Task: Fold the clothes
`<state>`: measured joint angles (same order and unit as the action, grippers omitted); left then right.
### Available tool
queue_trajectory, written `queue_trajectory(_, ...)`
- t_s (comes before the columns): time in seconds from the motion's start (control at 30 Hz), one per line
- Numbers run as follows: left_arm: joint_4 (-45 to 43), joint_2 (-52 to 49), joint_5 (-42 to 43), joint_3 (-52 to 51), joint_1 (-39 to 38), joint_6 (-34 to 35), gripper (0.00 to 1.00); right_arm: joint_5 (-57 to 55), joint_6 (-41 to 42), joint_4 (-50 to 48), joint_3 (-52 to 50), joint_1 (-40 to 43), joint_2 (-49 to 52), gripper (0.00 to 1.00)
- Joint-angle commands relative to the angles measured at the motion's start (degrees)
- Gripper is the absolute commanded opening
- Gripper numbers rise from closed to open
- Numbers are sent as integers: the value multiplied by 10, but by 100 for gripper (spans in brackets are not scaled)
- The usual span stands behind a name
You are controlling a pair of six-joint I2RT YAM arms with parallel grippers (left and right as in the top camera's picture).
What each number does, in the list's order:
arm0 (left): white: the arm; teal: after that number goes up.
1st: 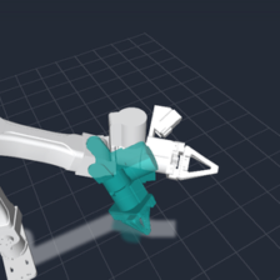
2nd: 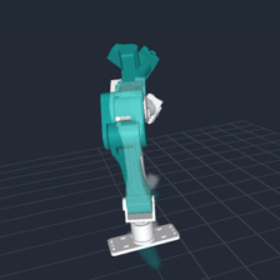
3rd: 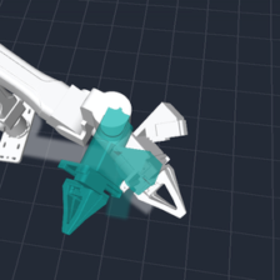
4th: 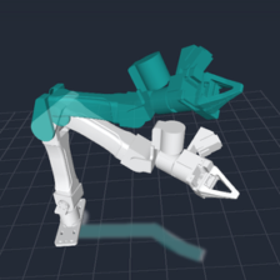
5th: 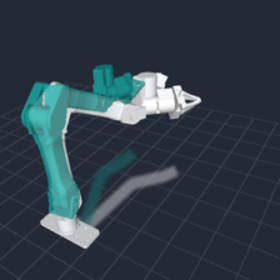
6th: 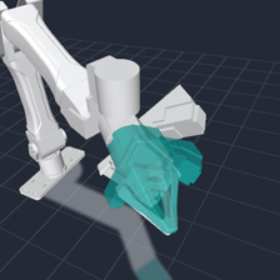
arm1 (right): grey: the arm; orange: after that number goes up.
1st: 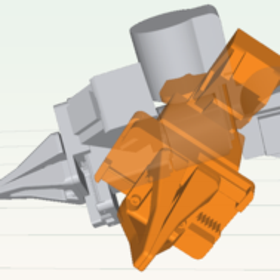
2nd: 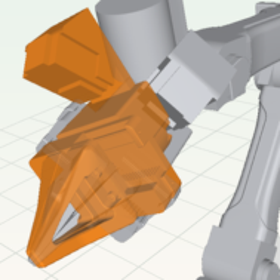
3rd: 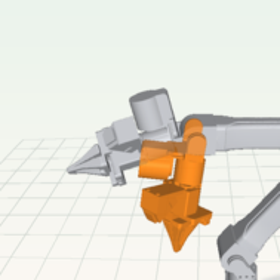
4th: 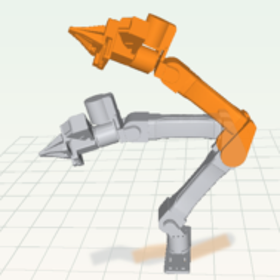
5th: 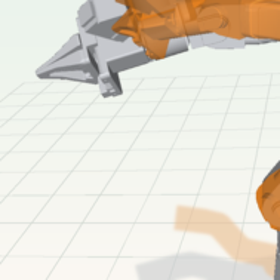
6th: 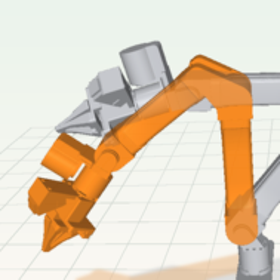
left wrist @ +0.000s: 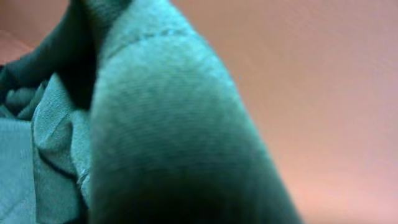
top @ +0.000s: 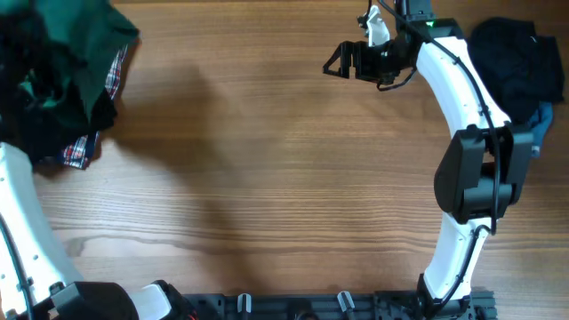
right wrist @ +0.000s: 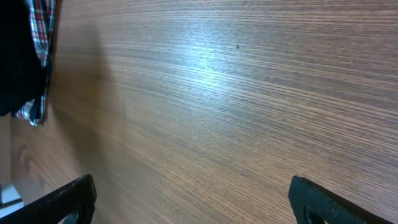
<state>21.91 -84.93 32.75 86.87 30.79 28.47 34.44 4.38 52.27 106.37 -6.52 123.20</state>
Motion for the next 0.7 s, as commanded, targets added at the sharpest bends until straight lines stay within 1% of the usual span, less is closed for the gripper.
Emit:
queue_trajectory(0.0,4,16,-3,15,23,-58,4,-3,-12,-2,-4,-14,-8,99)
queue_trajectory(0.17,-32,14,-16,15,41,-61,4,-3,-12,-3,-4,-26,-8,100)
queue_trajectory(0.27,-77,8,-16,15,42,-87,4,-3,-12,-7,-4,-31,-8,100)
queue_trajectory(0.37,-108,-8,-58,15,42,-97,4,-3,-12,-4,-4,-32,-8,99)
queue_trajectory(0.47,-106,-29,-61,15,42,-131,4,-3,-12,-4,-4,-32,-8,100)
queue_trajectory(0.53,-88,-54,-79,15,42,-137,4,-3,-11,-5,-4,-33,-8,100)
queue_trajectory(0.67,-82,-103,-95,15,44,-163,4,-3,-8,-4,-4,-33,-8,100)
